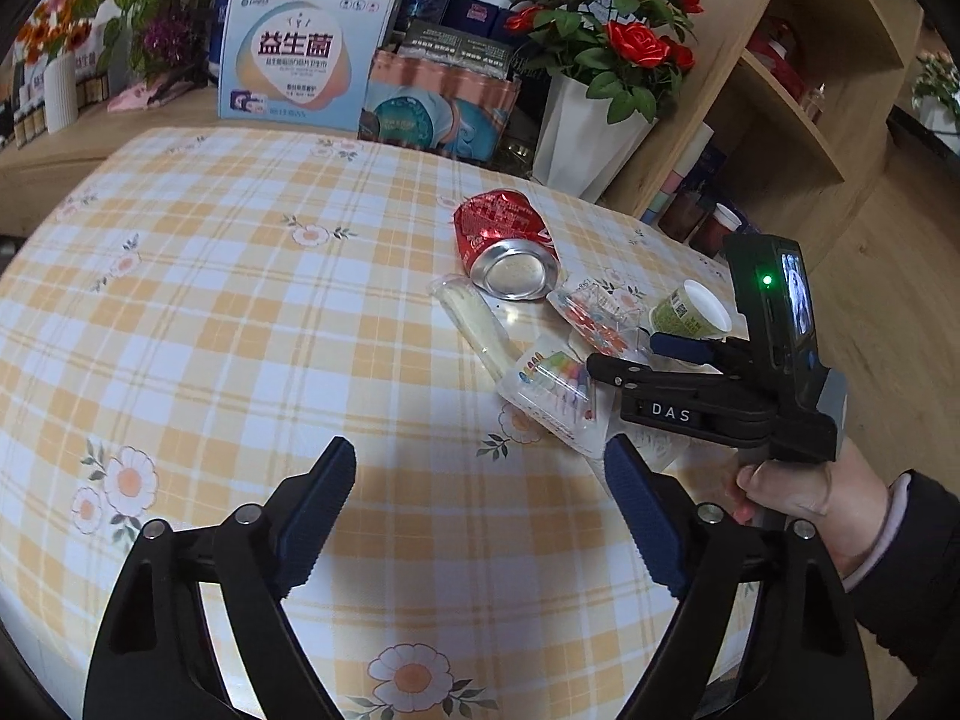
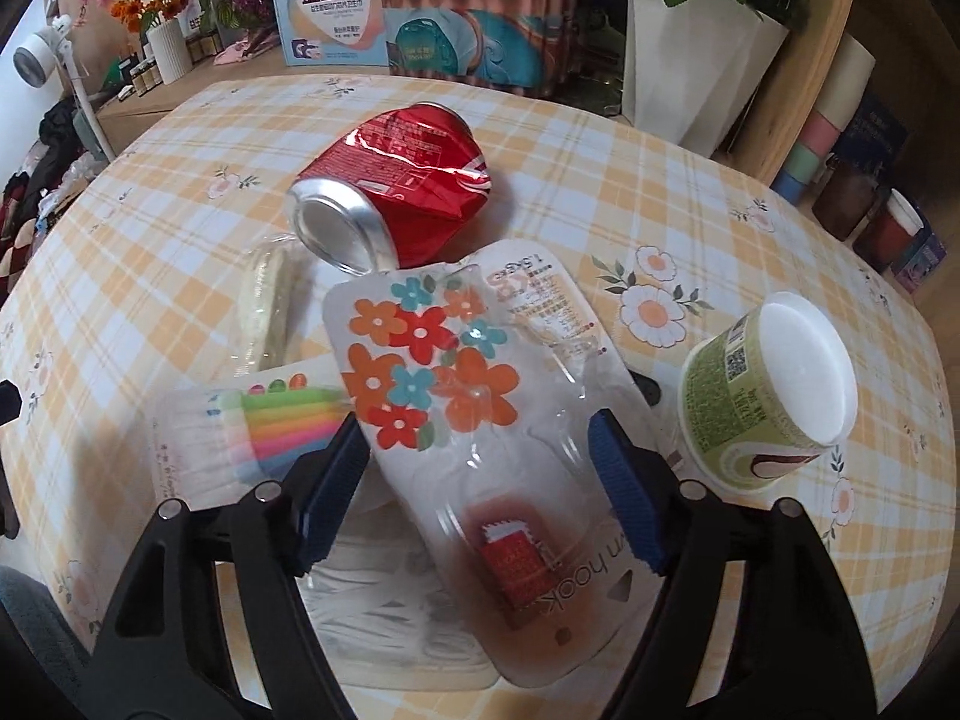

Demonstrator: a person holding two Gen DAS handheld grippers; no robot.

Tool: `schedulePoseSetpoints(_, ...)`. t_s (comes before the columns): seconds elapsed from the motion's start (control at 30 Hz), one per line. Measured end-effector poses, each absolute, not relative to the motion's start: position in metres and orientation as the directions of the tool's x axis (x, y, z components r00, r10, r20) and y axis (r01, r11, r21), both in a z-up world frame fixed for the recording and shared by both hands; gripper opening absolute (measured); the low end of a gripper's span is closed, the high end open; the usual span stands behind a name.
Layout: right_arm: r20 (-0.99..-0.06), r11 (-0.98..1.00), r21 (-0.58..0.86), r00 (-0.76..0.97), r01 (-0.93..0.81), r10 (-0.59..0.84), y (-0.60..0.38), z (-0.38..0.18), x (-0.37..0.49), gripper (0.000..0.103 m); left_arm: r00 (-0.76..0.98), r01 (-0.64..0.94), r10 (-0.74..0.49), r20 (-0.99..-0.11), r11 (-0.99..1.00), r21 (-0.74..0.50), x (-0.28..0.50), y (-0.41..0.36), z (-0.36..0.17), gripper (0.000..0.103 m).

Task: Collect trash
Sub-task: 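Grasp the flower-printed pouch with the right gripper and lift it, then grasp the colourful candle pack with the left gripper while right holds the pouch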

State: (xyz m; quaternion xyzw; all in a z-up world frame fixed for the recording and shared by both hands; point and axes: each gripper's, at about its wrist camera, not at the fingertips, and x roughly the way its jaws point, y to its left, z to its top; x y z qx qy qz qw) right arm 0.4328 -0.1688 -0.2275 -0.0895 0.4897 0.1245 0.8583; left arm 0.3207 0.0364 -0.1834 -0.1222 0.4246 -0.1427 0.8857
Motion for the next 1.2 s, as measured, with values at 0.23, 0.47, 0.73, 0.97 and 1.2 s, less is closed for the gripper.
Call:
schedulePoseSetpoints(0.23,-0.844,0.940,-0.070,0.522,-0.334,0.123,-0.172,-0.218,0.424,0.043,0.569,0.159,-0.413,-0.711,0.903,-0.398,0.327,0.031,-0.188,0.070)
schedulePoseSetpoints(0.47,-0.781,0.950,-0.002,0.593,-0.314,0.194,-0.196,-0.181,0.408,0.034,0.538,0.182,-0.459,-0.707,0.882,-0.434,0.335,0.013,-0.190,0.065)
schedulePoseSetpoints(0.73,-0.716,0.964,0.079,0.658,-0.253,0.231,-0.229,-0.154,0.377,0.032,0.481,0.094,-0.489,-0.727,0.854,-0.512,0.354,-0.006,-0.213,0.065)
schedulePoseSetpoints(0.97,-0.715,0.964,0.074,0.660,-0.257,0.231,-0.233,-0.160,0.365,0.032,0.485,-0.029,-0.499,-0.718,0.811,-0.584,0.375,-0.002,-0.226,0.046)
schedulePoseSetpoints(1.2,-0.709,0.964,0.077,0.665,-0.255,0.233,-0.237,-0.159,0.362,0.032,0.472,-0.072,-0.488,-0.734,0.809,-0.584,0.389,-0.001,-0.237,0.043)
